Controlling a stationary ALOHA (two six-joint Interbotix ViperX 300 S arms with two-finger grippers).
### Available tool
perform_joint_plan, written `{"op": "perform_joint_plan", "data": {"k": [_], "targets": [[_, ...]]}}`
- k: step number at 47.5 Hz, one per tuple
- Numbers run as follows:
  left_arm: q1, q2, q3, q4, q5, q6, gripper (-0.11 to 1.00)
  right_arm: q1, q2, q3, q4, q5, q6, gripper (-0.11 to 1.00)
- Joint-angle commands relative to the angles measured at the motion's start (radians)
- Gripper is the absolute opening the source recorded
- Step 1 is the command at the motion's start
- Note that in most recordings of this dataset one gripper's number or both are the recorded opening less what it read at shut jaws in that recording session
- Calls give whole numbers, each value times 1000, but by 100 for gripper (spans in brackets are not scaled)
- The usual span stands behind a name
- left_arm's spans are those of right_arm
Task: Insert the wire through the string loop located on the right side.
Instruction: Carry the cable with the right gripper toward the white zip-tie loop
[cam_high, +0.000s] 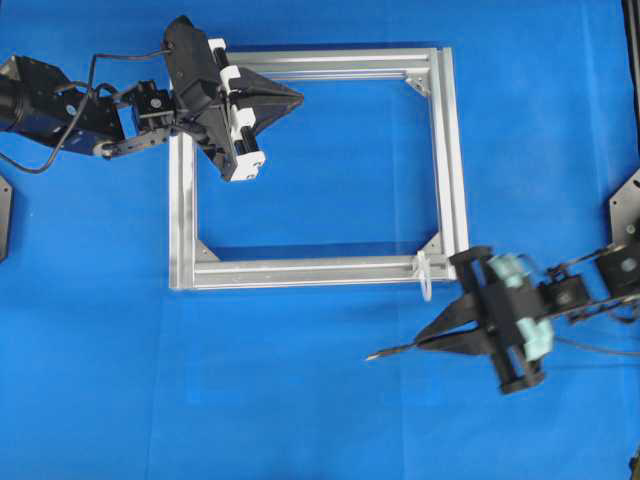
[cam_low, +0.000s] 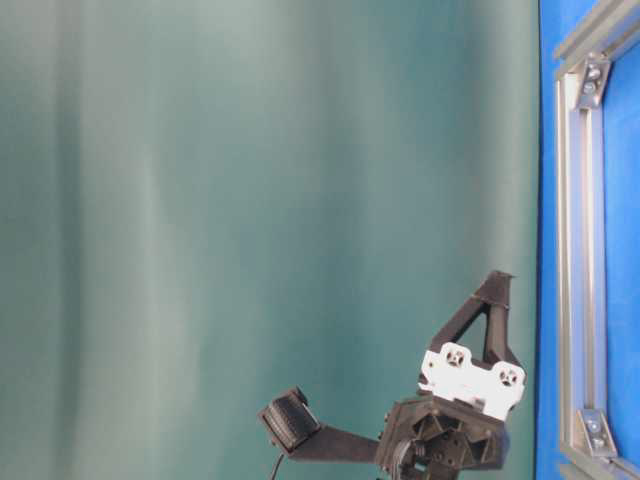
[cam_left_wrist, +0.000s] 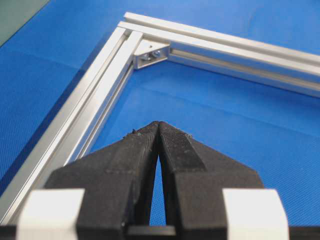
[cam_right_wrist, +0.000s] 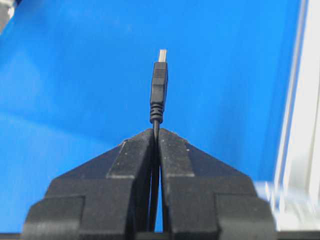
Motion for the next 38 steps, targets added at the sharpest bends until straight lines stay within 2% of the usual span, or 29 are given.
{"op": "perform_joint_plan", "data": {"k": [1,19,27,38], "targets": [[-3,-28,-14,3,-11,0,0,5,-67,46,3,-12,0,-3],[-5,-28,-17,3,-12,0,0,0,-279,235,6,25,-2,-3],[-6,-28,-15,3,-11,0,0,-11,-330,276,20,31,-2,-3],[-9,-28,-14,3,-11,0,0,-17,-331,279,20,31,-8,-3]]}}
